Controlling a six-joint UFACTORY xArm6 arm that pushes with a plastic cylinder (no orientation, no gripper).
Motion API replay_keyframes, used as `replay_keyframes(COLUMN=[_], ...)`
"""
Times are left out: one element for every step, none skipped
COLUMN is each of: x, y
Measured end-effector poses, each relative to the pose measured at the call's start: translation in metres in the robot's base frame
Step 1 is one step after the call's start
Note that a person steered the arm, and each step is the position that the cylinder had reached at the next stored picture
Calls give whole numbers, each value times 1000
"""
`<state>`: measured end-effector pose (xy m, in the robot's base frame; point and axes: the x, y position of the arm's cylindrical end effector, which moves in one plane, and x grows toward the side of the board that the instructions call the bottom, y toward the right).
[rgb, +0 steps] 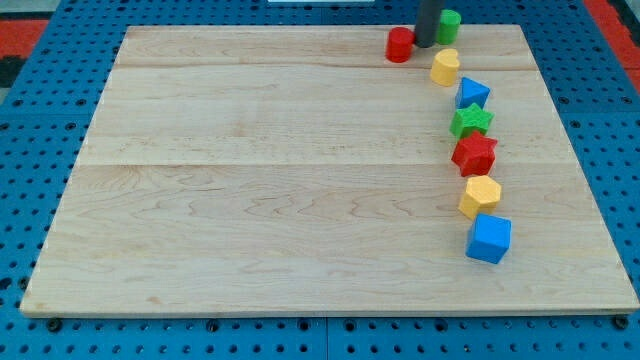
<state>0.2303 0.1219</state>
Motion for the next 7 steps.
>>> replay_keyframes(x=[2,14,14,14,13,14,16], y=[-108,-161,-105,-82,-42,-34,-31])
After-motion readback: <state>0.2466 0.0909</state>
